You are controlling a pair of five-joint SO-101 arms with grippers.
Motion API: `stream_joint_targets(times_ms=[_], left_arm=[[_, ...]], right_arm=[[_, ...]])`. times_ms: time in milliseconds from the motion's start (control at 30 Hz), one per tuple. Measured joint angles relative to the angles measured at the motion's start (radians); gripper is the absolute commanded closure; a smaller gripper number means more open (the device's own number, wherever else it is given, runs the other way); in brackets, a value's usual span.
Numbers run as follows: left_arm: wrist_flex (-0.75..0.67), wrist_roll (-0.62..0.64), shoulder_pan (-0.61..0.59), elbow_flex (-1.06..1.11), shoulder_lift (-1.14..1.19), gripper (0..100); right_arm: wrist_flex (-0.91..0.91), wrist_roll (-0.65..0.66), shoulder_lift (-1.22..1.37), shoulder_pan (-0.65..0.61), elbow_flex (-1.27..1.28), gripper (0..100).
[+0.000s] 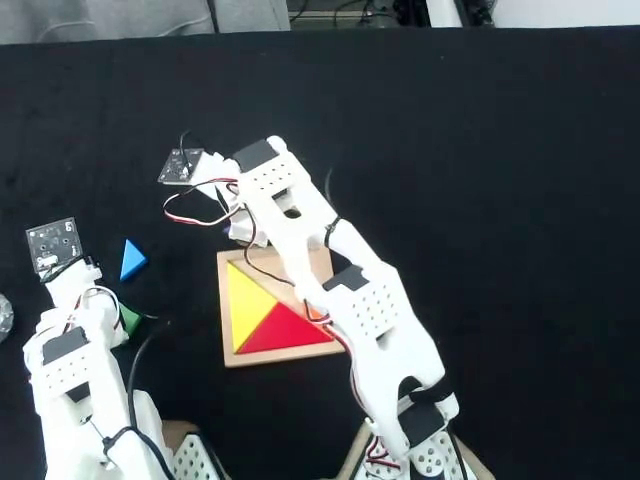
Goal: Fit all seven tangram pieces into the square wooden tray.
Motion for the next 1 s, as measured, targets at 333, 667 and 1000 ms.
stream_joint_targets(times_ms=[333, 667, 1000], left_arm=[[0.0, 0.0, 0.0, 0.0, 0.0, 97], [0.0, 0.0, 0.0, 0.0, 0.0, 97], [0.0, 0.0, 0.003, 0.0, 0.0, 97]], right_arm=[[0.13, 0.0, 0.002, 0.0, -0.126, 85.8], [0.129, 0.0, 0.063, 0.0, -0.129, 81.7], [0.133, 0.123, 0.071, -0.026, -0.183, 67.9]])
